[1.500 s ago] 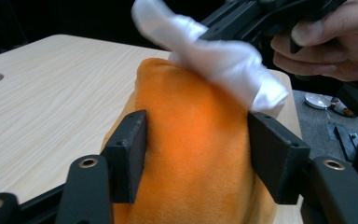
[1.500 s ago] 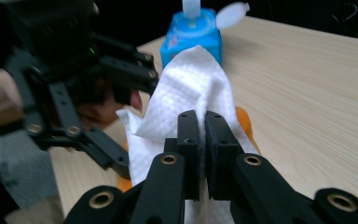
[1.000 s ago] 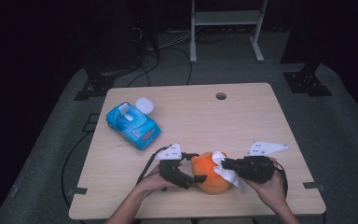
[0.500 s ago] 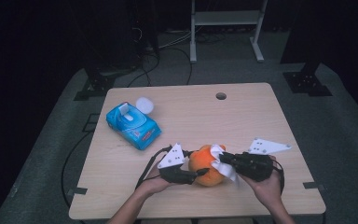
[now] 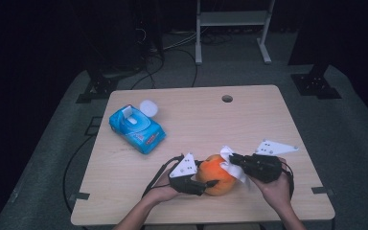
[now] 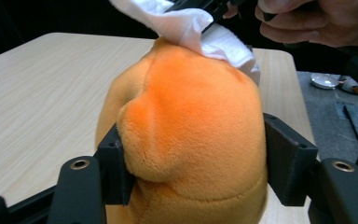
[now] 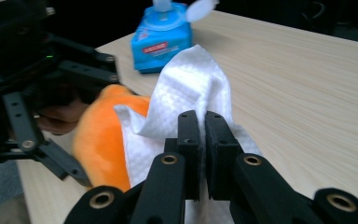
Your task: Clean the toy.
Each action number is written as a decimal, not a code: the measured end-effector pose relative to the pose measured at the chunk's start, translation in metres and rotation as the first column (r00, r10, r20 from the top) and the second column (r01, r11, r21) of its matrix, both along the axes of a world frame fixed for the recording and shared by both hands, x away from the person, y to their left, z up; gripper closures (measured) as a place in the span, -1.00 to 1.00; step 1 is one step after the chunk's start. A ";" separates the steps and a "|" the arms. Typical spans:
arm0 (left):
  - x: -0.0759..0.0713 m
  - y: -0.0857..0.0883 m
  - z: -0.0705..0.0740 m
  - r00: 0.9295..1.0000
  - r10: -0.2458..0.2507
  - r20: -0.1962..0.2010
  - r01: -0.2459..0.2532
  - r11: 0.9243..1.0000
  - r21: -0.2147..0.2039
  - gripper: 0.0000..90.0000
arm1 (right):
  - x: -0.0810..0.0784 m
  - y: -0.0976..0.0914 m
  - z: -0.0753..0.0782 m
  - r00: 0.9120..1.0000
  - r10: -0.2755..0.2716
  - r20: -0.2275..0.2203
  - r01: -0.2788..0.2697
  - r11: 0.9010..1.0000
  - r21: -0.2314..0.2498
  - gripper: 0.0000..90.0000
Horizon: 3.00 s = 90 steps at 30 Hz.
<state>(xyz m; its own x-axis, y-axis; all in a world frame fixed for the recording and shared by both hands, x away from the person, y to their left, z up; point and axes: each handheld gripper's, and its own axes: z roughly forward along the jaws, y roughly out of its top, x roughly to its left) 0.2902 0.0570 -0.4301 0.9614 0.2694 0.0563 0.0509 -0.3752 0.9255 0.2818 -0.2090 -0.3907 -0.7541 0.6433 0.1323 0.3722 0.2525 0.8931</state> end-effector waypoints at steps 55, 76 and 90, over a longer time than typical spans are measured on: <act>-0.008 -0.011 -0.009 0.996 -0.080 -0.027 0.081 0.996 0.026 -0.30 | -0.018 0.025 0.009 0.986 0.169 -0.014 -0.169 0.985 -0.034 0.89; 0.001 -0.008 -0.010 0.996 0.021 -0.090 -0.025 0.999 -0.043 -0.29 | -0.012 0.006 0.011 0.985 0.170 -0.040 -0.171 0.985 -0.004 0.89; 0.005 -0.007 -0.016 0.995 -0.022 -0.099 0.020 0.999 -0.028 -0.69 | 0.004 -0.024 -0.006 0.994 0.057 -0.093 -0.061 0.997 -0.046 0.89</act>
<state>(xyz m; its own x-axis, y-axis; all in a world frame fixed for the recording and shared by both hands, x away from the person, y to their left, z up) 0.2949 0.0495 -0.4461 0.9673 0.2492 -0.0470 0.1358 -0.3524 0.9260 0.2859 -0.2326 -0.3966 -0.7770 0.6056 0.1720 0.4350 0.3190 0.8420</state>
